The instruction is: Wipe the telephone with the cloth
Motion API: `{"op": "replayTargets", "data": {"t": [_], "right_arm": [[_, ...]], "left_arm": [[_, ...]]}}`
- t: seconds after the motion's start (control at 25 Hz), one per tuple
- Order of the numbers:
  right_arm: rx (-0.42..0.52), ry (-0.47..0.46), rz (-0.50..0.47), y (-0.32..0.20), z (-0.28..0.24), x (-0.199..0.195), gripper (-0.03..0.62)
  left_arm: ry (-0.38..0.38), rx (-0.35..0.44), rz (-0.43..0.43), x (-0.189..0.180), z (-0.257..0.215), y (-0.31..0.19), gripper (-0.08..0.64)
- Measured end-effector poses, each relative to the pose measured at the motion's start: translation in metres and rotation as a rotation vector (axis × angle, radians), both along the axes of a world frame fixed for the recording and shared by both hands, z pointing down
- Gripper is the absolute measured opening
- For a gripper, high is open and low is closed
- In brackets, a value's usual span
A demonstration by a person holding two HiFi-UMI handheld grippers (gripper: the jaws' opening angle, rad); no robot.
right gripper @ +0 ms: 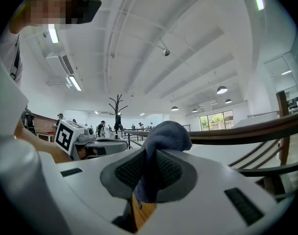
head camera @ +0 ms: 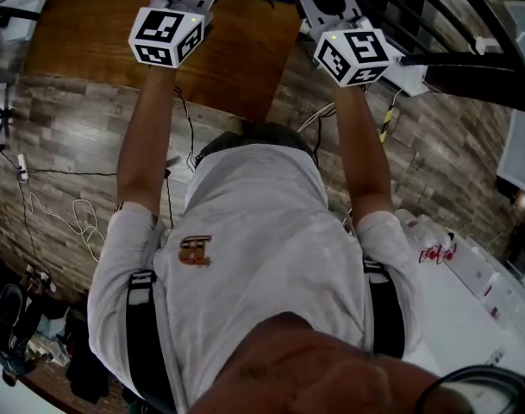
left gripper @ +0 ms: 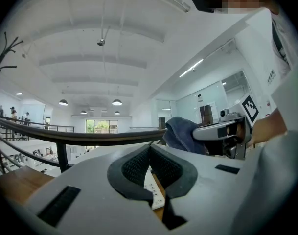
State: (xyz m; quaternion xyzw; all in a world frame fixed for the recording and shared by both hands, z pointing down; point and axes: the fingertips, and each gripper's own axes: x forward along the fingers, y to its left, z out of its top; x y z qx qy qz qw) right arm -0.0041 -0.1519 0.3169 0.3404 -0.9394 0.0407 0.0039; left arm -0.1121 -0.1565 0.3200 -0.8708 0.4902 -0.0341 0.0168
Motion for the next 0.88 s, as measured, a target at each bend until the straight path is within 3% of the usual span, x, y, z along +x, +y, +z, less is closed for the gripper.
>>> {"op": "replayTargets", "data": {"t": [0.56, 0.88], "right_arm": [[-0.027, 0.007, -0.069, -0.067, 0.014, 0.011, 0.072], [-0.050, 0.033, -0.067, -0.096, 0.022, -0.003, 0.072]], "left_arm": [[-0.052, -0.067, -0.089, 0.013, 0.029, -0.067, 0.018], [-0.072, -0.125, -0.093, 0.000, 0.046, -0.095, 0.020]]}}
